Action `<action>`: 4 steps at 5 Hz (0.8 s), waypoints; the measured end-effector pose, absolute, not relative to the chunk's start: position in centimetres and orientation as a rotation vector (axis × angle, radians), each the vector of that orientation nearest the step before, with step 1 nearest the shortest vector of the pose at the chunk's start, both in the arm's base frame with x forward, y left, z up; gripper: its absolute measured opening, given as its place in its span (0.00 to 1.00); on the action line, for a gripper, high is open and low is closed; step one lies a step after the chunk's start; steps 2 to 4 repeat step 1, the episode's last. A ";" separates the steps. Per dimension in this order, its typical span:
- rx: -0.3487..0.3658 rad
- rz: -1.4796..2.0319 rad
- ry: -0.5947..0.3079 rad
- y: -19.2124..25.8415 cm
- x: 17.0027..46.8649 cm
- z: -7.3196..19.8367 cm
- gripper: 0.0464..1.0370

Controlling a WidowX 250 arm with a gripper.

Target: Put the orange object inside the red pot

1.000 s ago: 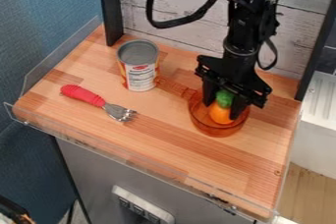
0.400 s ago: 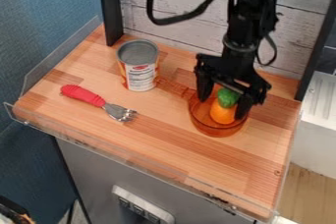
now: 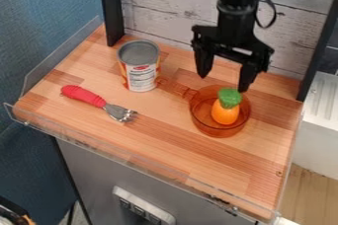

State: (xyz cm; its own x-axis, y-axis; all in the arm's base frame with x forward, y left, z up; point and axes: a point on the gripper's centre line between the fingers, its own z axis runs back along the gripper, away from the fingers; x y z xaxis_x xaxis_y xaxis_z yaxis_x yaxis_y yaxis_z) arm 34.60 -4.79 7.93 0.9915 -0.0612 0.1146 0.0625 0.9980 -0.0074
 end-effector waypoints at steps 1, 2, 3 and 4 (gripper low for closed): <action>-0.015 -0.062 -0.127 -4.7 34.8 8.3 0.96; -0.015 -0.062 -0.127 -4.7 34.8 8.3 0.96; -0.015 -0.062 -0.127 -4.7 34.8 8.3 0.96; -0.015 -0.062 -0.127 -4.7 34.8 8.3 0.96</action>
